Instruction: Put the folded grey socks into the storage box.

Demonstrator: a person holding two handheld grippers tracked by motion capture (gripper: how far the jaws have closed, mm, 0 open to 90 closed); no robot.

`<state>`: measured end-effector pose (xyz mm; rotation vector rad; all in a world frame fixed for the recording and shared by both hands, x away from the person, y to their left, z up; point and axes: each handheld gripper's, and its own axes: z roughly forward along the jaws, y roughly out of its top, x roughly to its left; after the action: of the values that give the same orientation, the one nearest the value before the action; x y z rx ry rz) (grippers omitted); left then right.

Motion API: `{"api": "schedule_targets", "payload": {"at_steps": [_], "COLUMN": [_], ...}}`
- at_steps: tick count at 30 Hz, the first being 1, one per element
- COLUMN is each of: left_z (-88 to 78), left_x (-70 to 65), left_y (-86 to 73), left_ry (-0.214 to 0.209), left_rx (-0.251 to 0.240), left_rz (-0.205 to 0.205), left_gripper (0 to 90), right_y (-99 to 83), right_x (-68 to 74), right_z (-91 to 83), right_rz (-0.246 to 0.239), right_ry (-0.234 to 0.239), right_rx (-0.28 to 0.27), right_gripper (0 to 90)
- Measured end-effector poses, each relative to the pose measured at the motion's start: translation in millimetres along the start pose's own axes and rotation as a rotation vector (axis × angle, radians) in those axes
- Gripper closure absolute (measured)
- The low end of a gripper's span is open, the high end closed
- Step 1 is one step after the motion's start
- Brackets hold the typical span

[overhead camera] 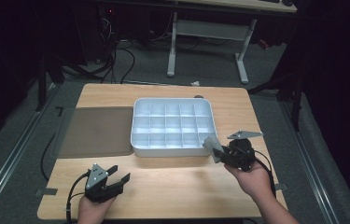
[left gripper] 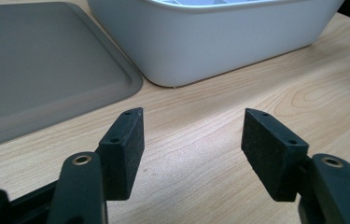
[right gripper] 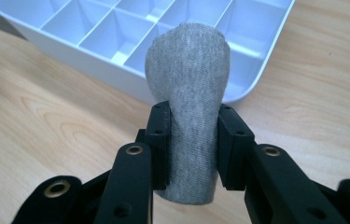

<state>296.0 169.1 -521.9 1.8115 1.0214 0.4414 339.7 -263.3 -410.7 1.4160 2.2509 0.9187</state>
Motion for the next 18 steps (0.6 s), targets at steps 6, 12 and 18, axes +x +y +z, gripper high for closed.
{"api": "schedule_targets", "payload": {"at_steps": [6, 12, 18], "left_z": [-0.8, -0.3, -0.1], "left_x": [-0.3, -0.6, -0.1], "left_y": [0.2, -0.9, -1.7], "left_ry": [0.001, -0.006, -0.014], "left_rx": [-0.004, 0.004, 0.011], "left_rz": [0.004, 0.009, 0.006], "left_gripper": [39.8, 39.6, 39.7], "right_y": [20.7, 37.4, 49.4], "right_x": [0.7, -3.8, -8.3], "right_z": [1.9, 13.7, 35.0], "right_rz": [-0.016, 0.007, 0.008], "right_ry": [-0.019, -0.039, -0.086], "right_rx": [0.005, 0.043, 0.110], "right_gripper": [70.2, 70.2, 70.2]}}
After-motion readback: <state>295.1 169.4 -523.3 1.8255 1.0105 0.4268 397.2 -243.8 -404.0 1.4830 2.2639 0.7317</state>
